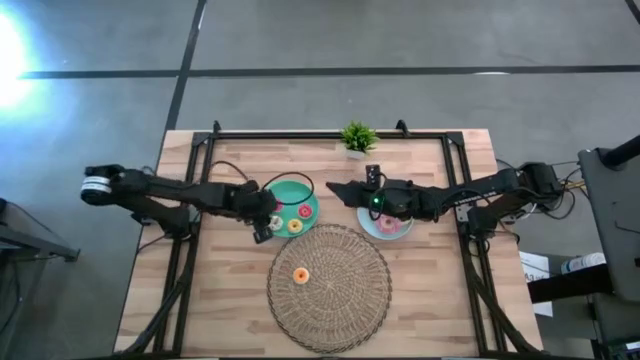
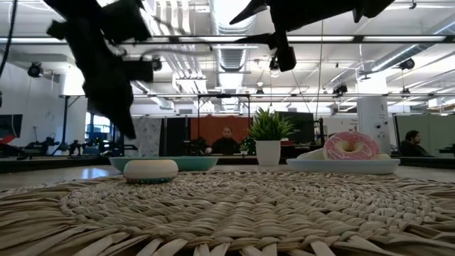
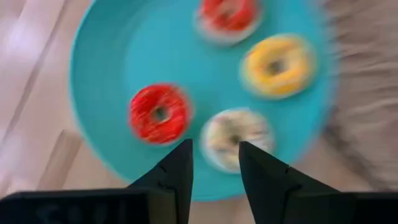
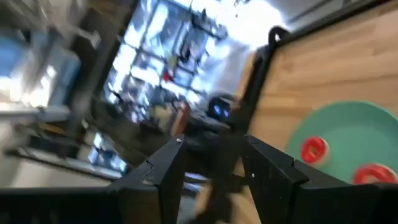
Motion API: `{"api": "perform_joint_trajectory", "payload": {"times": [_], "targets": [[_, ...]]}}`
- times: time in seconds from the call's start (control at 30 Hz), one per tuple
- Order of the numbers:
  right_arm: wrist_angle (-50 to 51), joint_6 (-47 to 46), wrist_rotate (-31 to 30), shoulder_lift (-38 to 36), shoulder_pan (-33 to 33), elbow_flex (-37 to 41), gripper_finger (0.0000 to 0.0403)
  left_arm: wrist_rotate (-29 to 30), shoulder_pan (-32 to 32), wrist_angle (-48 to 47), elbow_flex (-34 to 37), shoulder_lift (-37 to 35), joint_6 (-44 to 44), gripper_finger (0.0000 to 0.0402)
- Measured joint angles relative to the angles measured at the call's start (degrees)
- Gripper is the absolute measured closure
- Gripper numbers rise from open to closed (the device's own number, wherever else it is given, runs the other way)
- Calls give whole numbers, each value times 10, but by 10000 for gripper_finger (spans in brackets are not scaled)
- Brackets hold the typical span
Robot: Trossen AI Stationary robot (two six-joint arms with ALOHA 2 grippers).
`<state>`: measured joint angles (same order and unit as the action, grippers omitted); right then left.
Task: Pick & Place donuts
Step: Put the small blue doughnut on the green plate
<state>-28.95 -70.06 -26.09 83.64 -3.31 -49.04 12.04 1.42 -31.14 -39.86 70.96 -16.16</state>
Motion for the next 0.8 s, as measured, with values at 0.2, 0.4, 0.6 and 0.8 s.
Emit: {"api": "perform_joint_trajectory", "payload": {"times": [0.2,0.4,0.6,0.8], "targets": [[26,67,98,0,-1,0,258,-24,-83,51,2,-96,-17,298],[25,110,116,3,-35,-10,266,10,-173,45,8,-128,-69,298],[30,157,219,50,-67,-62,268,14,-222,45,8,-129,-138,298],[211,219,313,161,-73,-174,268,15,-241,44,8,-129,-180,298]]}}
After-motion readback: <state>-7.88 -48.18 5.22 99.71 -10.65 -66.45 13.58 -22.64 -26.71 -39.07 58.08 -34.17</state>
